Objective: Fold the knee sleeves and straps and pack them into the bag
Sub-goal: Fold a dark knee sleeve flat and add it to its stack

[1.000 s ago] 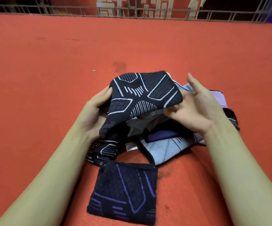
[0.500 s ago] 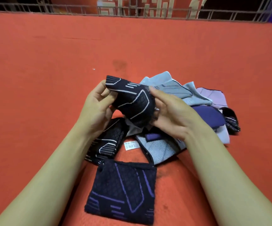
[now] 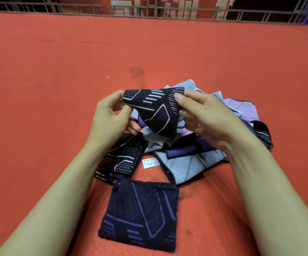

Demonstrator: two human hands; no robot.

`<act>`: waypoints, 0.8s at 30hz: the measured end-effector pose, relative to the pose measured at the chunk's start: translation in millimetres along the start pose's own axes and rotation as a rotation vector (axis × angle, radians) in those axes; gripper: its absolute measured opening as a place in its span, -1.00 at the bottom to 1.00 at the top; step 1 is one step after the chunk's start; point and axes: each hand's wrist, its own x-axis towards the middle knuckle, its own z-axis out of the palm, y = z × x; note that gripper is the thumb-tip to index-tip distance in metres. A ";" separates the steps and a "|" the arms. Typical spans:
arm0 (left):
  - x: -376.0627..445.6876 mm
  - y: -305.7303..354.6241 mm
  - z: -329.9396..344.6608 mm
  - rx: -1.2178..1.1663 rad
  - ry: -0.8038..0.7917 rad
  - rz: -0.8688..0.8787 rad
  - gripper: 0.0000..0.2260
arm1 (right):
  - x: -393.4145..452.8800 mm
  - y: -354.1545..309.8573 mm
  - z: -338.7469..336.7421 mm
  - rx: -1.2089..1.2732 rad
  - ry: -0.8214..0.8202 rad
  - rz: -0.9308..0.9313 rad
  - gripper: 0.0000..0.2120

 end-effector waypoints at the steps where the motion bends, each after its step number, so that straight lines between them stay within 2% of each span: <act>1: 0.0 1.8 -0.5 -0.040 -0.034 -0.044 -0.81 | -1.4 -3.5 0.5 -0.008 -0.011 0.029 -0.83; 4: -0.9 10.4 0.4 -0.218 -0.128 -0.170 -0.75 | -3.1 -9.5 0.6 -0.013 0.018 0.068 -0.70; 8: 0.6 10.2 0.6 -0.473 -0.107 -0.238 -0.74 | -2.0 -10.4 1.7 0.015 0.061 0.063 -0.60; 10: 2.0 5.5 0.5 -0.480 -0.111 -0.253 -0.66 | -0.2 -5.3 1.4 -0.057 0.060 0.055 -0.61; 13: 4.7 -3.0 2.8 -0.399 -0.141 -0.286 -0.59 | 1.3 2.5 1.1 -0.410 0.026 0.047 -0.54; 16: 3.5 -12.9 6.0 -0.312 -0.125 -0.223 -0.67 | 1.0 10.8 1.4 -0.599 -0.037 0.110 -0.60; 18: 1.7 -16.4 6.1 -0.241 -0.103 -0.158 -0.77 | 1.5 15.1 2.3 -0.581 -0.059 0.108 -0.64; 20: 0.3 -16.8 5.2 -0.213 -0.106 -0.121 -0.82 | 3.0 17.6 3.7 -0.439 -0.039 0.088 -0.69; 22: -1.5 -15.2 6.1 -0.209 -0.126 -0.097 -0.82 | 4.1 20.3 6.0 -0.291 0.041 0.083 -0.73; 24: -3.6 -13.3 9.1 -0.199 -0.130 -0.070 -0.82 | 6.2 24.6 6.9 -0.287 0.132 0.032 -0.74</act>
